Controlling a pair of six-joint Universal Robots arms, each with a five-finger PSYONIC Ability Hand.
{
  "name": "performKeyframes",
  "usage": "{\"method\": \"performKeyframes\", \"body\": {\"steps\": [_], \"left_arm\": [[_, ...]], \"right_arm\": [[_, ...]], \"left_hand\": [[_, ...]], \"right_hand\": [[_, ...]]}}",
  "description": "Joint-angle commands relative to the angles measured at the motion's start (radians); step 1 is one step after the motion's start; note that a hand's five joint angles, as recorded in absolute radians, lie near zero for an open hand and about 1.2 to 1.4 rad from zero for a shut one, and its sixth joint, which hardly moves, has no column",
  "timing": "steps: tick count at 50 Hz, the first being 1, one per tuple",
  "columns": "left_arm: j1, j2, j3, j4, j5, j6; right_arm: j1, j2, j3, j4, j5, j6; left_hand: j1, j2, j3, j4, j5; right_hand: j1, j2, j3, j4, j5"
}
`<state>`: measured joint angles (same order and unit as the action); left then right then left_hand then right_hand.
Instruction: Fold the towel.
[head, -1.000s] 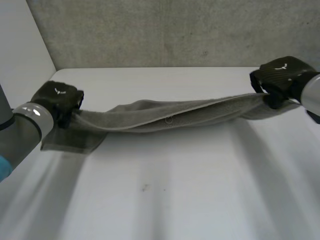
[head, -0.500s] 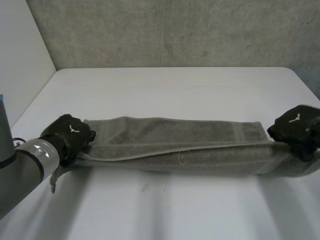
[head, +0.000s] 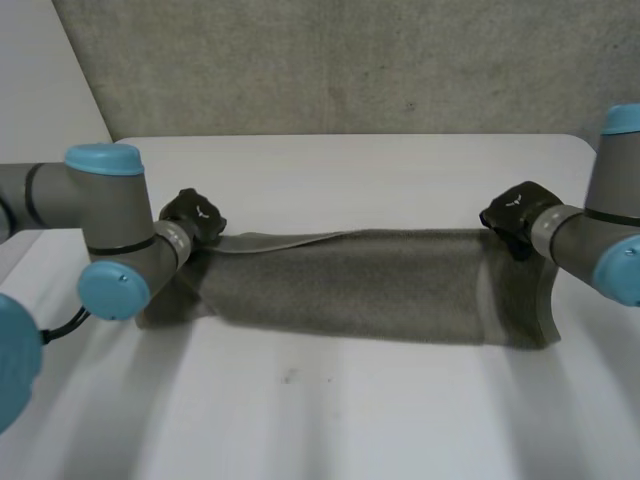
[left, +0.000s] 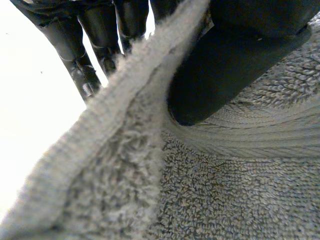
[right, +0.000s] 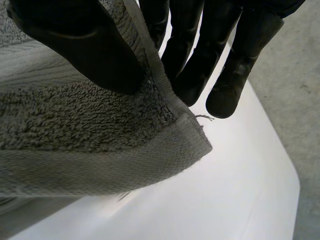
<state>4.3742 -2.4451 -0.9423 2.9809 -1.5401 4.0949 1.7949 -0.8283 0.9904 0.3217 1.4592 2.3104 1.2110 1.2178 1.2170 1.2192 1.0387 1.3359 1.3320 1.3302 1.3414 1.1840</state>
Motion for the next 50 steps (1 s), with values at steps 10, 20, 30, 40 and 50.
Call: {"method": "performKeyframes", "body": {"steps": [10, 20, 30, 40, 50], "left_arm": [[-0.002, -0.199, 0.269, -0.005, 0.002, 0.001], [-0.002, -0.218, 0.541, 0.074, -0.003, -0.016], [-0.004, -0.126, 0.824, 0.219, -0.058, -0.338], [0.008, 0.006, 0.569, 0.112, -0.071, -0.544], [0.018, 0.002, 0.122, 0.116, -0.057, -0.479]], "right_arm": [[0.029, 0.233, -0.297, -0.018, 0.044, -0.011], [0.029, 0.281, -0.612, -0.140, 0.073, -0.017], [0.031, 0.189, -0.926, -0.273, 0.098, 0.153], [0.032, 0.041, -0.597, -0.142, 0.067, 0.218], [0.020, 0.048, -0.180, -0.113, -0.077, 0.198]], "left_hand": [[0.185, 0.178, 0.179, 0.177, 0.183], [0.185, 0.178, 0.179, 0.177, 0.183], [0.185, 0.178, 0.179, 0.177, 0.183], [0.185, 0.178, 0.179, 0.177, 0.183], [0.185, 0.178, 0.179, 0.177, 0.183]], "right_hand": [[0.060, 0.064, 0.066, 0.055, 0.038], [0.060, 0.064, 0.066, 0.055, 0.038], [0.060, 0.064, 0.066, 0.055, 0.038], [0.060, 0.064, 0.066, 0.055, 0.038], [0.060, 0.064, 0.066, 0.055, 0.038]]}}
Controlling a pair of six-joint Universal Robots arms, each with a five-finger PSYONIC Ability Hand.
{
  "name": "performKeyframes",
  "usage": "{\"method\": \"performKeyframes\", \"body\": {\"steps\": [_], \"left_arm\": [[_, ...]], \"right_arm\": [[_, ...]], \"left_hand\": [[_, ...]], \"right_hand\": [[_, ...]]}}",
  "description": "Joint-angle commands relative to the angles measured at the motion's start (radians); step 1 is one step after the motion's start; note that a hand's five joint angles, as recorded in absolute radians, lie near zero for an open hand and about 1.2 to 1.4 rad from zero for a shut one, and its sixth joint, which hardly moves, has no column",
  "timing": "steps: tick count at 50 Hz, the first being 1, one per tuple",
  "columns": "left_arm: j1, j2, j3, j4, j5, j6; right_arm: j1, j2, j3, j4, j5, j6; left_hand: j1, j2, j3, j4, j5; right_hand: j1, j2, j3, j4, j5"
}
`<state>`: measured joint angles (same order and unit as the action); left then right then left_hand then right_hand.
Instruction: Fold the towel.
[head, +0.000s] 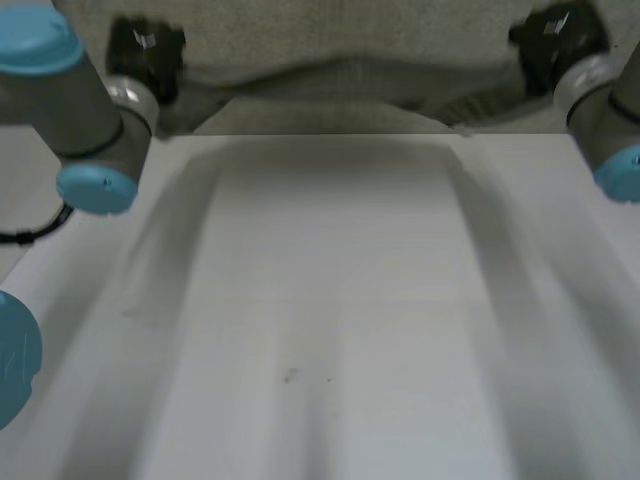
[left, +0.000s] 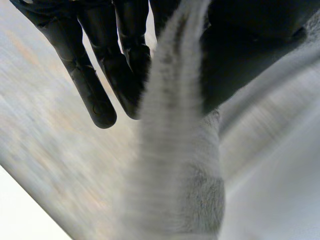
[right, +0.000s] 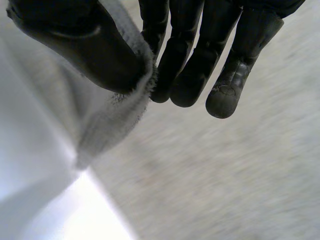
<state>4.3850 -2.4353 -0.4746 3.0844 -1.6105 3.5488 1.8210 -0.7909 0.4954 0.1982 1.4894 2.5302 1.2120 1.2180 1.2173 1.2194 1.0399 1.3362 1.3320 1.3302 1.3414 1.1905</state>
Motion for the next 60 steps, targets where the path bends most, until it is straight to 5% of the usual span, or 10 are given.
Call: {"method": "performKeyframes", "body": {"steps": [1, 11, 19, 26, 35, 42, 60], "left_arm": [[0.007, -0.010, -0.416, 0.046, 0.023, 0.094], [0.002, 0.036, -0.763, 0.211, 0.032, 0.321], [0.007, 0.288, -1.016, 0.206, 0.034, 0.390], [0.013, 0.609, -1.242, 0.120, 0.043, 0.398], [0.004, 0.645, -1.231, -0.030, 0.136, 0.432], [-0.001, 0.383, -0.962, -0.015, 0.144, 0.481], [-0.004, -0.166, -0.250, -0.108, 0.066, 0.493]], "right_arm": [[-0.006, 0.016, 0.374, 0.007, -0.126, -0.036], [-0.023, -0.024, 0.608, 0.010, -0.132, -0.114], [-0.088, -0.289, 0.816, 0.099, -0.124, -0.174], [-0.166, -0.479, 1.038, 0.436, -0.121, -0.439], [-0.186, -0.564, 1.028, 0.422, -0.133, -0.490], [-0.137, -0.310, 0.729, 0.262, -0.117, -0.312], [0.011, 0.317, -0.027, 0.251, 0.014, -0.280]], "left_hand": [[0.184, 0.178, 0.179, 0.177, 0.182], [0.184, 0.178, 0.179, 0.177, 0.182], [0.184, 0.178, 0.179, 0.177, 0.182], [0.184, 0.178, 0.179, 0.177, 0.182], [0.184, 0.178, 0.179, 0.177, 0.182], [0.184, 0.178, 0.179, 0.177, 0.182], [0.184, 0.178, 0.179, 0.177, 0.182]], "right_hand": [[0.060, 0.064, 0.066, 0.055, 0.031], [0.060, 0.064, 0.066, 0.055, 0.031], [0.060, 0.064, 0.066, 0.055, 0.031], [0.060, 0.064, 0.066, 0.055, 0.031], [0.060, 0.064, 0.066, 0.055, 0.031], [0.060, 0.064, 0.066, 0.055, 0.031], [0.060, 0.064, 0.066, 0.055, 0.031]]}}
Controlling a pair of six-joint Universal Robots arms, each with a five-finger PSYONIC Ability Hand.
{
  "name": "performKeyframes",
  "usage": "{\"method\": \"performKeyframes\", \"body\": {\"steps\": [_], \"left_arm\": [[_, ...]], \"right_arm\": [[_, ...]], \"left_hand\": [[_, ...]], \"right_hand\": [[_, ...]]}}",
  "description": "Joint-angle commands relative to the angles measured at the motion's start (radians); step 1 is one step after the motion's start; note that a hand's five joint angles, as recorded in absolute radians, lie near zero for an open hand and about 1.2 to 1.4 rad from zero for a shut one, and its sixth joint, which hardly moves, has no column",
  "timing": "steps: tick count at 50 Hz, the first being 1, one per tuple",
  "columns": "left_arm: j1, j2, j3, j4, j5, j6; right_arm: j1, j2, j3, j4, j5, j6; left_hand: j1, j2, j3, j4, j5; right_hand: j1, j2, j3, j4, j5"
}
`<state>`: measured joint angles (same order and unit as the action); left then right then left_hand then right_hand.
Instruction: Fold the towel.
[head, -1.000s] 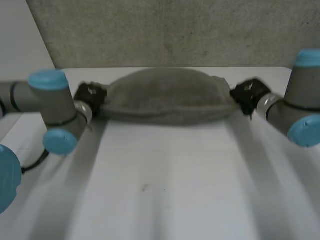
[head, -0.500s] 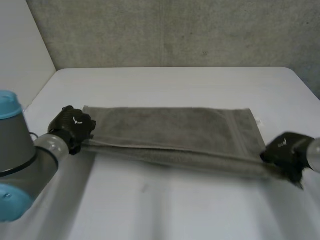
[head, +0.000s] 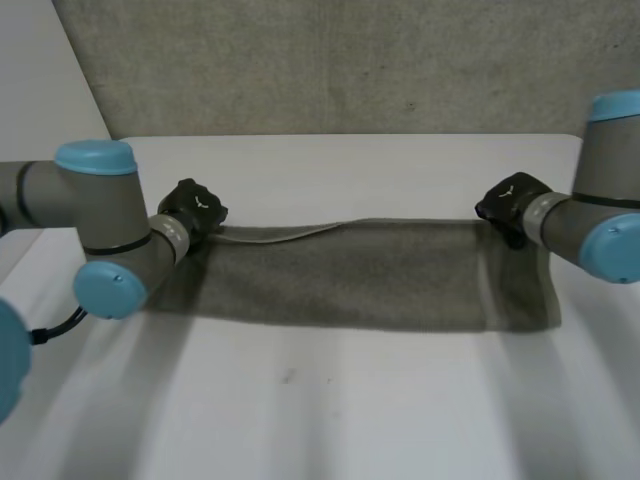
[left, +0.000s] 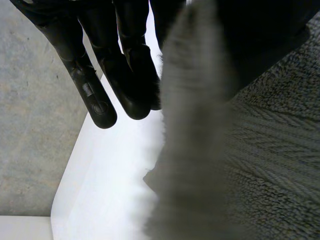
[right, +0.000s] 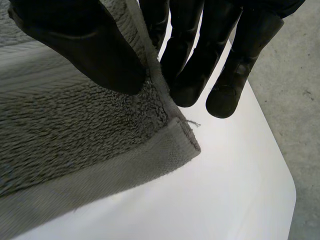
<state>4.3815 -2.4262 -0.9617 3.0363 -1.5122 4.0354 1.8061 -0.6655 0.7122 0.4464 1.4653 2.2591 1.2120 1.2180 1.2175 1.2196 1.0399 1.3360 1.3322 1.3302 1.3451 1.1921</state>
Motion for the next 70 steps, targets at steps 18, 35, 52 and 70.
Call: {"method": "performKeyframes", "body": {"steps": [18, 35, 52, 70], "left_arm": [[-0.005, -0.206, 0.379, -0.079, -0.121, -0.006], [-0.005, 0.027, 0.146, -0.117, -0.120, -0.242], [0.012, 0.375, -0.354, 0.113, 0.010, -0.495], [0.010, 0.443, -0.494, 0.207, 0.009, -0.509]], "right_arm": [[0.027, 0.141, -0.326, -0.196, 0.064, 0.146], [-0.070, -0.209, 0.147, -0.153, 0.030, 0.275], [-0.189, -0.408, 0.765, -0.359, -0.177, 0.333], [-0.221, -0.307, 0.793, -0.457, -0.180, 0.312]], "left_hand": [[-1.037, -1.044, -1.043, -1.045, -1.040], [-1.037, -1.044, -1.043, -1.045, -1.040], [-1.037, -1.044, -1.043, -1.045, -1.040], [-1.037, -1.044, -1.043, -1.045, -1.040]], "right_hand": [[-1.162, -1.158, -1.156, -1.171, -1.192], [-1.162, -1.158, -1.156, -1.171, -1.192], [-1.090, -1.086, -1.084, -1.099, -1.120], [-0.083, -0.079, -0.077, -0.092, -0.113]]}}
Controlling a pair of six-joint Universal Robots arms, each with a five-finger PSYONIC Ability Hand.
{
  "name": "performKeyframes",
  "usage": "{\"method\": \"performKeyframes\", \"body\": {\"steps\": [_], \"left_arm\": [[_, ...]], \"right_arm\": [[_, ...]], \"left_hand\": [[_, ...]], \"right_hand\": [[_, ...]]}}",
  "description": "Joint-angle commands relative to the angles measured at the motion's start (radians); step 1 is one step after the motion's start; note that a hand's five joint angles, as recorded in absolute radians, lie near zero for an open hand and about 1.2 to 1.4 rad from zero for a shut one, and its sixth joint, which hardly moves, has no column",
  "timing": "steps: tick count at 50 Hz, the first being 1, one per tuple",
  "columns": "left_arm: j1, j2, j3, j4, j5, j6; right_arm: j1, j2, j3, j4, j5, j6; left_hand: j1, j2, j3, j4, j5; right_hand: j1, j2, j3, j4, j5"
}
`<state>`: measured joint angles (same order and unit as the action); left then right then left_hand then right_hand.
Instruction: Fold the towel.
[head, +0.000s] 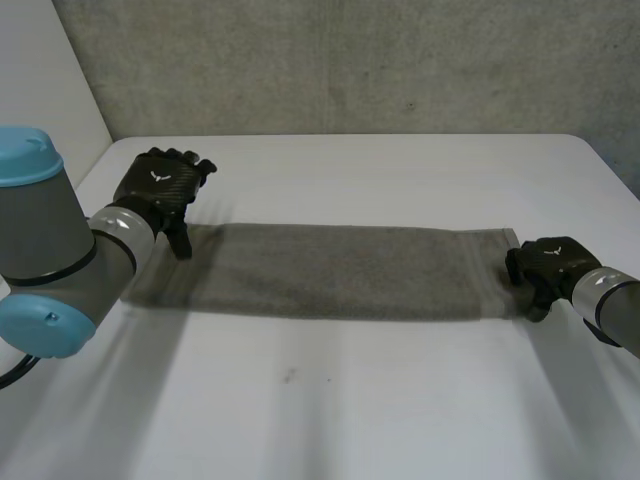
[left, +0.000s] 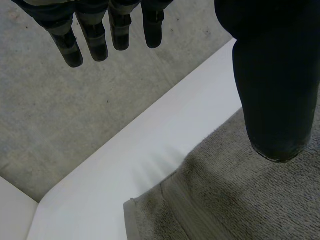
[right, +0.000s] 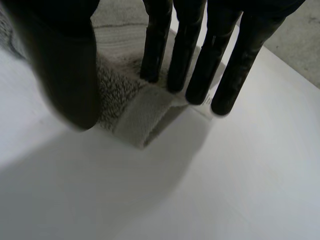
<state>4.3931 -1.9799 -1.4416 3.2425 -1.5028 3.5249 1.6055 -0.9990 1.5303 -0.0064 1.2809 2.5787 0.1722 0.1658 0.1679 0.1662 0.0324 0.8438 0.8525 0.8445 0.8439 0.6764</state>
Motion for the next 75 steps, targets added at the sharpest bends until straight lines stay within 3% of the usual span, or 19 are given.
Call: {"method": "performKeyframes", "body": {"steps": [1, 9, 16, 25, 28, 31, 33, 34, 39, 40, 45, 53, 60, 62, 63, 64, 65, 70, 75], "left_arm": [[-0.001, -0.004, -0.016, 0.000, -0.001, 0.002], [-0.001, -0.004, -0.028, 0.002, -0.001, 0.000], [0.008, 0.016, -0.030, 0.000, -0.004, -0.055], [0.034, 0.079, -0.039, -0.001, 0.003, -0.147], [0.034, 0.098, -0.042, -0.001, 0.001, -0.150], [0.034, 0.113, -0.045, -0.003, 0.001, -0.152], [0.032, 0.119, -0.052, -0.004, 0.001, -0.152], [0.032, 0.119, -0.053, -0.004, 0.001, -0.152], [0.025, 0.128, -0.069, -0.001, 0.001, -0.150], [0.025, 0.128, -0.069, -0.001, 0.001, -0.150], [0.022, 0.128, -0.079, 0.000, 0.001, -0.150], [0.020, 0.125, -0.082, 0.000, 0.001, -0.150], [0.020, 0.121, -0.088, 0.008, 0.001, -0.150], [0.020, 0.118, -0.088, 0.013, 0.001, -0.150], [0.020, 0.118, -0.088, 0.016, 0.001, -0.150], [0.020, 0.118, -0.088, 0.016, 0.001, -0.150], [0.020, 0.115, -0.088, 0.016, 0.001, -0.149], [0.017, 0.111, -0.088, 0.022, 0.001, -0.150], [0.016, 0.113, -0.088, 0.022, 0.001, -0.149]], "right_arm": [[-0.028, 0.033, -0.032, -0.006, 0.009, -0.014], [-0.116, 0.030, -0.056, -0.006, 0.025, -0.081], [-0.307, 0.008, -0.105, 0.002, 0.096, -0.319], [-0.323, -0.036, -0.205, 0.008, 0.124, -0.356], [-0.280, -0.085, -0.222, 0.008, 0.123, -0.328], [-0.167, -0.105, -0.262, 0.006, 0.121, -0.293], [-0.022, -0.101, -0.307, 0.008, 0.123, -0.263], [-0.021, -0.101, -0.308, 0.008, 0.123, -0.262], [0.281, -0.027, -0.390, 0.009, 0.123, -0.253], [0.281, -0.027, -0.391, 0.009, 0.123, -0.253], [0.551, 0.114, -0.490, 0.065, 0.117, -0.255], [0.723, 0.250, -0.547, 0.109, 0.104, -0.250], [0.755, 0.249, -0.509, 0.111, 0.077, -0.221], [0.754, 0.241, -0.495, 0.111, 0.066, -0.206], [0.752, 0.232, -0.483, 0.114, 0.064, -0.190], [0.752, 0.232, -0.483, 0.114, 0.064, -0.190], [0.746, 0.217, -0.469, 0.117, 0.066, -0.181], [0.715, 0.126, -0.398, 0.123, 0.063, -0.115], [0.588, 0.019, -0.292, 0.095, 0.061, 0.057]], "left_hand": [[0.002, 0.009, 0.007, 0.008, -0.032], [0.002, 0.009, 0.007, 0.008, -0.032], [0.002, 0.009, 0.007, 0.008, -0.032], [0.002, 0.009, 0.007, 0.008, -0.032], [0.002, 0.009, 0.007, 0.008, -0.032], [0.002, 0.009, 0.007, 0.008, -0.032], [0.002, 0.009, 0.007, 0.008, -0.032], [0.002, 0.009, 0.007, 0.008, -0.032], [0.002, 0.009, 0.007, 0.008, -0.032], [0.002, 0.009, 0.007, 0.008, -0.032], [0.002, 0.009, 0.007, 0.008, -0.032], [0.002, 0.009, 0.007, 0.008, -0.032], [0.002, 0.009, 0.007, 0.008, -0.032], [0.002, 0.009, 0.007, 0.008, -0.032], [0.002, 0.009, 0.007, 0.008, -0.032], [0.002, 0.009, 0.007, 0.008, -0.032], [0.002, 0.009, 0.007, 0.008, -0.032], [0.002, 0.009, 0.007, 0.008, -0.032], [0.002, 0.009, 0.007, 0.008, -0.032]], "right_hand": [[0.551, 0.542, 0.550, 0.551, 0.544], [0.552, 0.544, 0.552, 0.552, 0.545], [0.552, 0.544, 0.552, 0.552, 0.545], [0.552, 0.544, 0.552, 0.552, 0.545], [0.552, 0.544, 0.552, 0.552, 0.545], [0.552, 0.544, 0.552, 0.552, 0.545], [0.552, 0.544, 0.552, 0.552, 0.545], [0.552, 0.544, 0.552, 0.552, 0.545], [0.552, 0.544, 0.552, 0.552, 0.545], [0.552, 0.544, 0.552, 0.552, 0.545], [0.552, 0.544, 0.552, 0.552, 0.545], [0.552, 0.544, 0.552, 0.552, 0.545], [0.552, 0.544, 0.552, 0.552, 0.545], [0.427, 0.419, 0.427, 0.427, 0.420], [-0.294, -0.302, -0.294, -0.294, -0.301], [-0.301, -0.309, -0.301, -0.301, -0.308], [-0.669, -0.678, -0.670, -0.669, -0.676], [-0.669, -0.678, -0.670, -0.669, -0.676], [-0.669, -0.678, -0.670, -0.669, -0.676]]}}
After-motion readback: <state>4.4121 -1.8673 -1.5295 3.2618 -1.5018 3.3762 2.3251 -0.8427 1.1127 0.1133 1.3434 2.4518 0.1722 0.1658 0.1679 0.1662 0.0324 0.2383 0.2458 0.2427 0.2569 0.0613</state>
